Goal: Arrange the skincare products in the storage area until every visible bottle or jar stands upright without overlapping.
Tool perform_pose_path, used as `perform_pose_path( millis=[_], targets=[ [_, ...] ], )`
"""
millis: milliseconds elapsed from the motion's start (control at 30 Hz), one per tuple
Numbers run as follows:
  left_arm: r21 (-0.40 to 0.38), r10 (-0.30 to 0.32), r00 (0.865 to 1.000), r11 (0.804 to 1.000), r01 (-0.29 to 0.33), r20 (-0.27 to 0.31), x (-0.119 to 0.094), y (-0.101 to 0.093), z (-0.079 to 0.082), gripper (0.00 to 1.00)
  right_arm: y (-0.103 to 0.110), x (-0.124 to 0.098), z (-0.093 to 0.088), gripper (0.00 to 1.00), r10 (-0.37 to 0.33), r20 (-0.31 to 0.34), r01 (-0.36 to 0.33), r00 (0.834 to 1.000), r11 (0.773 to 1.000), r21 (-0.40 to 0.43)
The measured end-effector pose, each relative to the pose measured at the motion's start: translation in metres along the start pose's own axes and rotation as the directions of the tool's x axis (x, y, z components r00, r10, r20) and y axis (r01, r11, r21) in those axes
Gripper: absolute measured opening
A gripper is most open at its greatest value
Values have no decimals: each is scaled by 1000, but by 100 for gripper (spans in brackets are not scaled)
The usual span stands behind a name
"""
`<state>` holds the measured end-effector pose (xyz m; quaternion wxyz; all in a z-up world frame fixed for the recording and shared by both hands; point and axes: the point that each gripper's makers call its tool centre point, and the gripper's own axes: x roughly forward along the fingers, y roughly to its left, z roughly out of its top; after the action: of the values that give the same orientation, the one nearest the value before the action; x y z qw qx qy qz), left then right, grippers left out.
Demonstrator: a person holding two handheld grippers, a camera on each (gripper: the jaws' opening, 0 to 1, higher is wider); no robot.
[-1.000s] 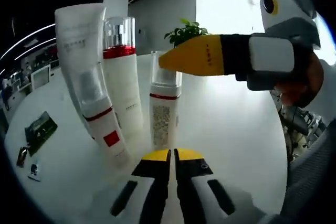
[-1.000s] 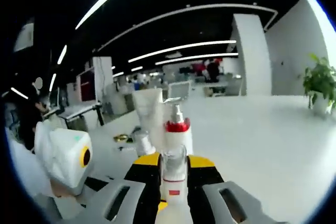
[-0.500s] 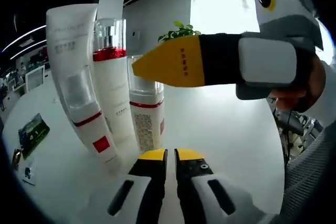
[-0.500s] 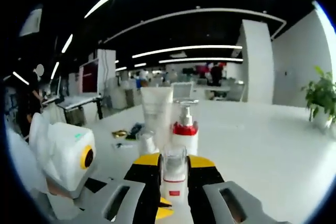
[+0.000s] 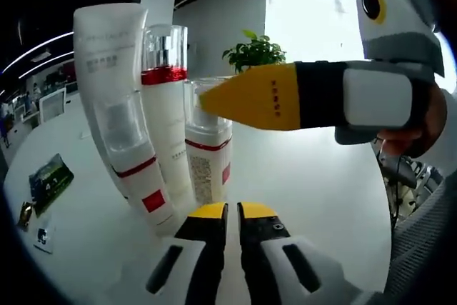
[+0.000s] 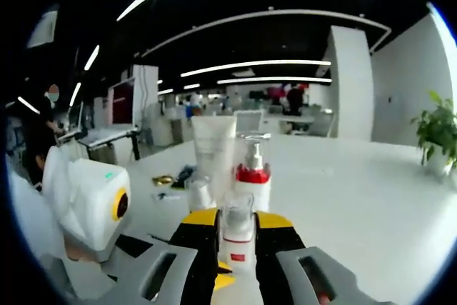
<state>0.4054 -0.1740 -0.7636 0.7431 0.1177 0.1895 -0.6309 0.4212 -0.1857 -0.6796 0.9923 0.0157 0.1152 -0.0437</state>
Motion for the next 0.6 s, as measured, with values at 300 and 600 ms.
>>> perform_pose_path(
  millis=[300, 600],
  targets=[
    [-24, 41, 999, 999, -41, -13, 1, 10, -3, 5, -1, 2, -4, 11, -2, -13, 2, 1000, 1000, 2],
    [-18, -35, 999, 999, 35, -12, 6, -14, -7, 5, 0, 1, -7, 11, -2, -18, 2, 1000, 1000, 2]
  ],
)
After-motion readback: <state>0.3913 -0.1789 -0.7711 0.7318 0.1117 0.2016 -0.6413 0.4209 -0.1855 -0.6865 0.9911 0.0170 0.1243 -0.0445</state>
